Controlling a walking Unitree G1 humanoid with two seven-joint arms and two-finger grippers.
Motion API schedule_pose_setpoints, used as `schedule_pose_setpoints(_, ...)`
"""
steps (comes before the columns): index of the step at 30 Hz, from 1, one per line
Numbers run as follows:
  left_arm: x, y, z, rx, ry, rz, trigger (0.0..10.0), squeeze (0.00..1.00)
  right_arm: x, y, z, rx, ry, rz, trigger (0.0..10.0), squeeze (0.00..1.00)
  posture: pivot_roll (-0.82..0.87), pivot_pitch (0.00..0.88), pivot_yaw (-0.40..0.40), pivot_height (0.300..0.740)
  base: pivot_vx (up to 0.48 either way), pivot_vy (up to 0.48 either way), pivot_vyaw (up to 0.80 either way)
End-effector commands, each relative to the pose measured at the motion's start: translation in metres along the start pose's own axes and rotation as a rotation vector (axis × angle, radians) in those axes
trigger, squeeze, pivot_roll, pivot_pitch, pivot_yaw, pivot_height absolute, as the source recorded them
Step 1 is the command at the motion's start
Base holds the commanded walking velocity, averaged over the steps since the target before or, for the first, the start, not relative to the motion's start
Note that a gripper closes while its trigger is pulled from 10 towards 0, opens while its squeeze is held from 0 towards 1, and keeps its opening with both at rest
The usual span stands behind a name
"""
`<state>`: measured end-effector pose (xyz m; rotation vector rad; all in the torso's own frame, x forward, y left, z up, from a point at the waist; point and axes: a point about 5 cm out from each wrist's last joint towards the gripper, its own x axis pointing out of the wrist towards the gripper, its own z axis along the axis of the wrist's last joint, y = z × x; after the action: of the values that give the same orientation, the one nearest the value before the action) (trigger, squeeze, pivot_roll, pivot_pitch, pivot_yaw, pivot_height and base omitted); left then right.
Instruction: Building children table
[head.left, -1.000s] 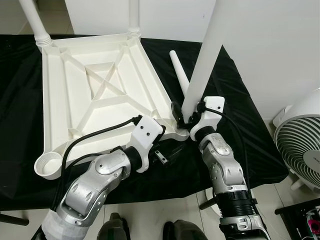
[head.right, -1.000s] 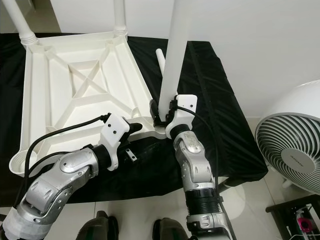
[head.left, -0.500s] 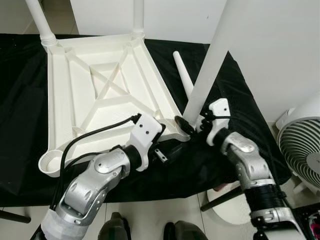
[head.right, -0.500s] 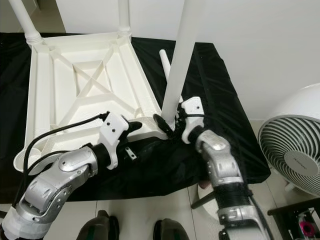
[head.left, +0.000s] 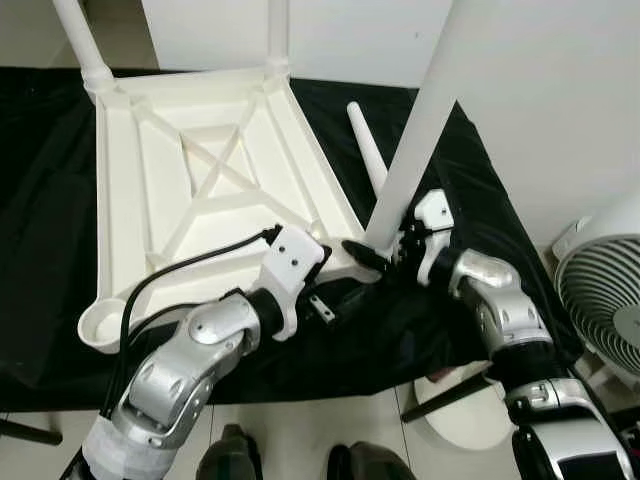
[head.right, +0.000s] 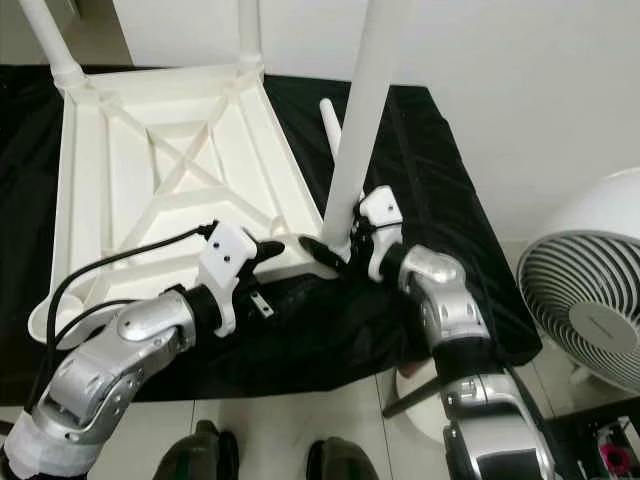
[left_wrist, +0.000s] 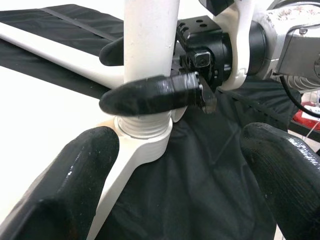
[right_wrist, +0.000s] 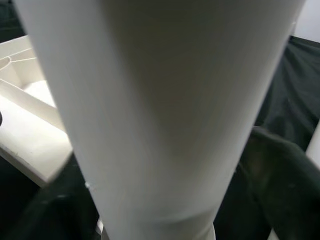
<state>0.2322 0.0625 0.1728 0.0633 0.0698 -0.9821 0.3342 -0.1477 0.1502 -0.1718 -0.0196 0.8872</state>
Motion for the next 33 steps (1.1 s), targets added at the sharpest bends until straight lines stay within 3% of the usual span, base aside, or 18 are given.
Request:
schedule_pose_setpoints(1,0.001,-0.001,0.001,0.005,0.004,-0.022,10.0,0.00,-0.003,-0.001,-0.005,0.008,0.012,0.003,4.3,0.00,0.01,0.047,-0.036,0.740,0.000,0.000,0.00)
schedule_pose_setpoints(3,0.001,-0.001,0.001,0.006,0.005,-0.024,10.0,0.00,-0.003,-0.002,-0.005,0.013,0.003,0.014,2.7,0.00,0.01,0.044,-0.034,0.740,0.000,0.000,0.00)
schedule_pose_setpoints(4,0.001,-0.001,0.001,0.007,0.007,-0.025,10.0,0.00,-0.003,-0.003,-0.005,0.018,0.001,0.017,0.0,0.00,0.01,0.039,-0.032,0.740,0.000,0.000,0.00)
schedule_pose_setpoints(15,0.002,-0.002,0.000,0.012,0.012,-0.043,10.0,0.00,-0.005,-0.001,-0.012,0.047,-0.004,0.035,0.0,0.00,0.00,0.027,-0.030,0.740,0.000,0.000,0.00)
schedule_pose_setpoints(16,0.003,-0.002,0.000,0.012,0.012,-0.045,10.0,0.00,-0.005,0.000,-0.013,0.053,-0.004,0.029,3.1,0.00,0.00,0.026,-0.031,0.740,0.000,0.000,0.00)
schedule_pose_setpoints(17,0.003,-0.003,0.000,0.012,0.013,-0.046,10.0,0.00,-0.005,0.001,-0.014,0.070,-0.011,0.014,10.0,0.00,0.00,0.026,-0.034,0.740,0.000,0.000,0.00)
schedule_pose_setpoints(20,0.003,-0.003,-0.001,0.011,0.013,-0.046,10.0,0.00,-0.003,0.004,-0.015,0.075,-0.015,-0.010,10.0,0.00,0.00,0.025,-0.036,0.740,0.000,0.000,0.00)
schedule_pose_setpoints(22,0.002,-0.004,-0.002,0.005,0.015,-0.046,10.0,0.00,0.002,0.010,-0.015,0.097,-0.017,-0.091,10.0,0.00,0.00,0.026,-0.043,0.740,0.000,0.000,0.00)
schedule_pose_setpoints(25,0.002,-0.004,-0.002,0.005,0.015,-0.046,10.0,0.00,0.002,0.010,-0.015,0.097,-0.017,-0.091,10.0,0.00,0.00,0.026,-0.043,0.740,0.000,0.000,0.00)
schedule_pose_setpoints(27,0.002,-0.005,-0.004,-0.001,0.019,-0.044,10.0,0.00,0.009,0.016,-0.019,0.132,0.018,-0.274,10.0,0.00,0.00,0.020,-0.045,0.740,0.000,0.000,0.00)
schedule_pose_setpoints(33,0.002,-0.005,-0.005,-0.002,0.019,-0.043,10.0,0.00,0.013,0.022,-0.019,0.170,0.027,-0.421,10.0,0.00,-0.01,0.014,-0.045,0.740,0.000,0.000,0.00)
